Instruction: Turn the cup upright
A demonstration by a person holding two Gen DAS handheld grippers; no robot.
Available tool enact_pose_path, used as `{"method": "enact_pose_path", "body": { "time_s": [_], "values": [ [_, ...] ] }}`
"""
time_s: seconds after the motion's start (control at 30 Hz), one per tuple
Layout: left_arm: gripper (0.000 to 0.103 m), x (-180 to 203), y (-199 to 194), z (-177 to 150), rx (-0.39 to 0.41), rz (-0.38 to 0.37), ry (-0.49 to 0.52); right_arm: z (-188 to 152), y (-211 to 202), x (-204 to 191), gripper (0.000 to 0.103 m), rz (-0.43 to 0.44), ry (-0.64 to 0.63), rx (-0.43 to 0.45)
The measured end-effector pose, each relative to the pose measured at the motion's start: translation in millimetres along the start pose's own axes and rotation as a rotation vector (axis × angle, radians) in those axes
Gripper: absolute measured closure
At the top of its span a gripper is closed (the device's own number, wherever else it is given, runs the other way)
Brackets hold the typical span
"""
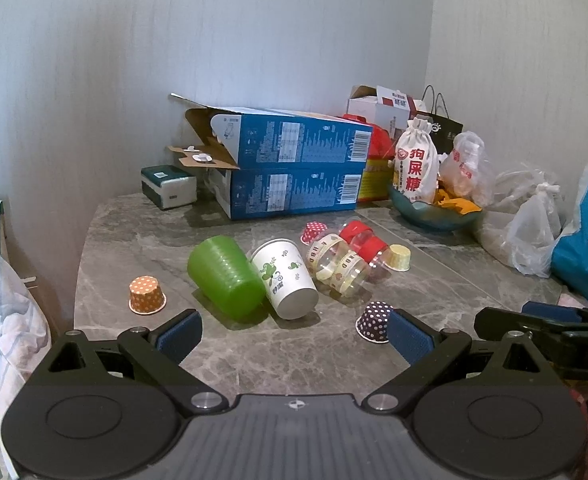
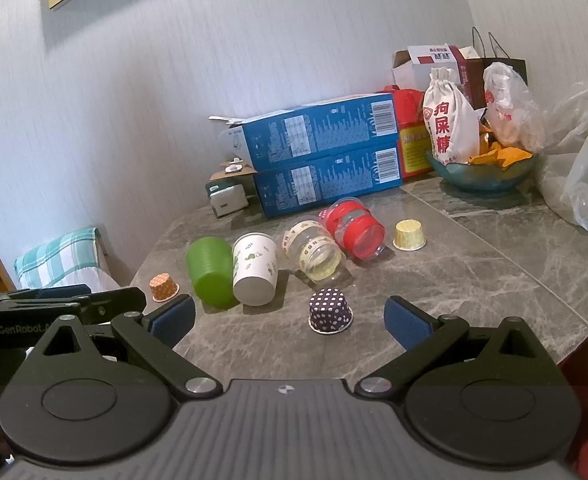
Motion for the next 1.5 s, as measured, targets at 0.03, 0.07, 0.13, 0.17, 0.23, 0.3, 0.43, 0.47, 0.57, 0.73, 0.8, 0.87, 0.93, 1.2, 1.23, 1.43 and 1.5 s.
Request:
{"method": "enact_pose_path", "body": {
  "time_s": [0.03, 0.07, 0.13, 0.17, 0.23, 0.3, 0.43, 0.47, 0.57, 0.73, 0.8, 0.87, 0.93, 1.2, 1.23, 1.43, 1.5],
  "values": [
    [0.003, 0.1, -0.1, 0.1, 0.0, 0.0, -0.001, 0.3, -0.3, -0.1, 0.001, -0.001, 0.0, 0.0],
    [0.003, 0.5, -0.3, 0.1, 0.001, 0.0, -0.001, 0.4, -0.3, -0.1, 0.001, -0.001, 0.0, 0.0],
    [0.003, 0.4, -0.1, 0.5, 0.001, 0.0, 0.0, 0.8, -0.6, -0.4, 0.001, 0.0, 0.0, 0.001],
    [0.003, 0.2, -0.2, 0.3, 0.001, -0.001, 0.0, 0.8, -0.5, -0.4, 0.001, -0.001, 0.0, 0.0],
    [0.003, 0.4, -0.2, 0.3, 0.0, -0.001, -0.001, 0.3, -0.8, -0.2, 0.001, -0.002, 0.0, 0.0],
    [0.003, 0.7, -0.3, 0.0, 0.001, 0.0, -0.001, 0.1, -0.8, 0.0, 0.001, -0.003, 0.002, -0.003],
    [0.003, 0.7, -0.3, 0.1, 0.001, -0.001, -0.001, 1.3, 0.0, -1.1, 0.001, -0.005, 0.001, -0.006],
    [0.003, 0.8, -0.2, -0.1, 0.001, 0.0, -0.001, 1.3, 0.1, -1.0, 0.001, -0.004, 0.002, -0.006],
    [0.003, 0.6, 0.1, -0.9, -0.007, -0.001, -0.007, 1.0, 0.3, -1.4, 0.001, -0.004, 0.003, -0.009],
    [0.003, 2.1, -1.2, -2.4, -0.006, -0.004, -0.001, 0.9, 0.4, -1.5, 0.001, -0.004, 0.003, -0.01],
    [0.003, 2.1, -0.3, -1.8, -0.007, -0.006, 0.002, 0.8, 0.1, -1.2, 0.001, -0.003, 0.002, -0.009],
    [0.003, 2.2, -0.2, -1.5, -0.008, -0.008, 0.003, 1.0, 0.5, -1.4, 0.001, -0.002, 0.005, -0.009],
    [0.003, 2.0, -0.5, -1.4, -0.007, -0.009, 0.002, 0.9, 0.4, -1.2, 0.001, -0.002, 0.006, -0.01],
    [0.003, 1.8, -0.1, -1.4, -0.008, -0.009, 0.002, 0.5, -0.7, -0.7, 0.001, -0.004, 0.006, -0.009],
    [0.003, 1.8, -0.2, -1.5, -0.008, -0.01, 0.002, 0.6, -0.8, -0.8, 0.001, -0.004, 0.007, -0.009],
    [0.003, 2.9, -0.6, -0.7, -0.01, -0.01, 0.002, 0.8, -0.9, -1.6, 0.001, -0.006, 0.01, -0.013],
    [0.003, 3.1, -0.7, -0.7, -0.009, -0.011, 0.001, 0.0, -0.7, -0.8, 0.001, -0.006, 0.01, -0.015]
  ]
}}
Point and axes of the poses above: each gripper's, at about its wrist camera, not at the fingertips, and y roughly the way its jaws point, x to its right, z to its top, the point moved 3 cm from there along y, roughly the way its jaws point, and after that the axes turned 6 degrees about -x, right-handed, at the moved point
